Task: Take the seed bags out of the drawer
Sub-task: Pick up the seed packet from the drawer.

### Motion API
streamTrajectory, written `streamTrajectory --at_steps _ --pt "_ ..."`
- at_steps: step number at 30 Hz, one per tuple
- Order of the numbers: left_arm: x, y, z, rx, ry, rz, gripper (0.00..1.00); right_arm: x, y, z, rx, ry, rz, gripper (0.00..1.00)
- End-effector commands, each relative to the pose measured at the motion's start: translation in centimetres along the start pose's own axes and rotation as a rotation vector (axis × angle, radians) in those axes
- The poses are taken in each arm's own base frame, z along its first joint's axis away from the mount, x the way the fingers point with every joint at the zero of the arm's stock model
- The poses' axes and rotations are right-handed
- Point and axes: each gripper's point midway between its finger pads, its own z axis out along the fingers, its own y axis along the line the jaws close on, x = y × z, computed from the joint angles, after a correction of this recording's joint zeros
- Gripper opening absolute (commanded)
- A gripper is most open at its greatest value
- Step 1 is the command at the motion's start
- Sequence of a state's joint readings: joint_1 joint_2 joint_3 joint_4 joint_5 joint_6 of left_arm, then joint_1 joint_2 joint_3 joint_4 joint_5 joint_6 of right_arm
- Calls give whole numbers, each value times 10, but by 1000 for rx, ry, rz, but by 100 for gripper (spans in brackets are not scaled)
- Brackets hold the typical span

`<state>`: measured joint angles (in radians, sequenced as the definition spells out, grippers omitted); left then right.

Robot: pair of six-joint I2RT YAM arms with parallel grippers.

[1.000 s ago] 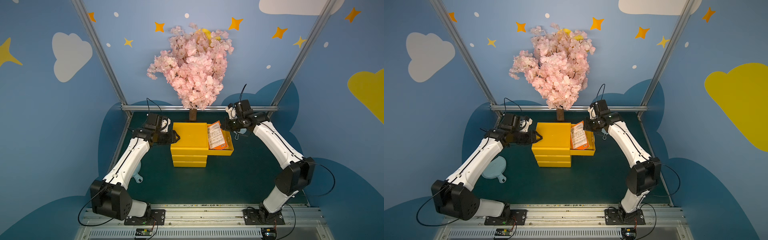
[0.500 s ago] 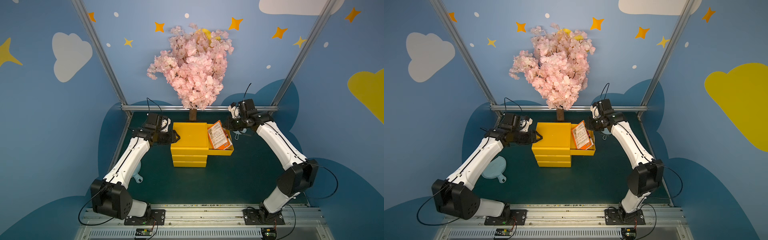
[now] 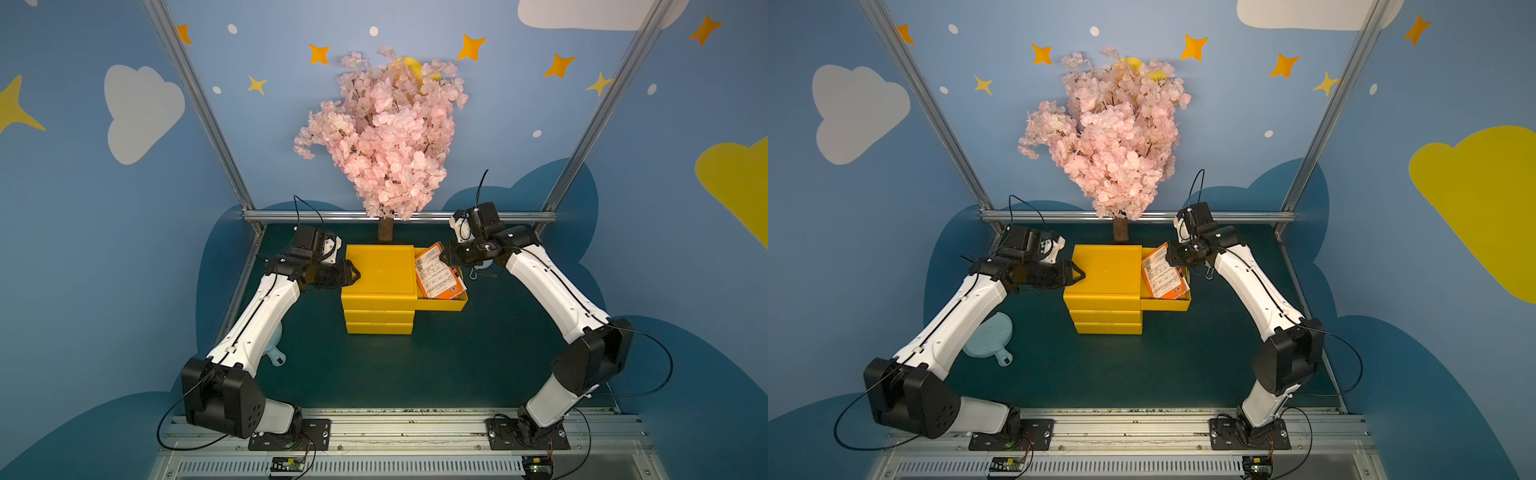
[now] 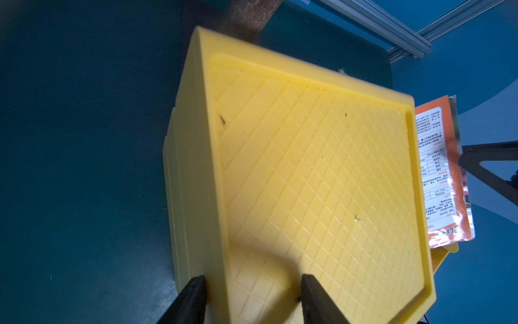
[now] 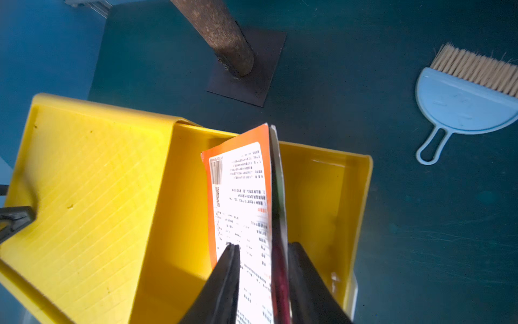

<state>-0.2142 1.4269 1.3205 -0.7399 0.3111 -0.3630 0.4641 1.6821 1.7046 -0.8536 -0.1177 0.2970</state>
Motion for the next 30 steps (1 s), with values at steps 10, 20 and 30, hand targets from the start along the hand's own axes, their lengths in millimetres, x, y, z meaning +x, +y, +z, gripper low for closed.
streamTrajectory --at_steps 10,20,30 --pt "24 21 23 -67 118 -25 55 2 -9 -32 145 -75 -117 36" --pt "24 20 24 -61 121 -26 55 12 6 -10 89 -6 -165 34" --pt "25 21 24 -64 126 -23 55 12 -4 6 155 17 -180 35"
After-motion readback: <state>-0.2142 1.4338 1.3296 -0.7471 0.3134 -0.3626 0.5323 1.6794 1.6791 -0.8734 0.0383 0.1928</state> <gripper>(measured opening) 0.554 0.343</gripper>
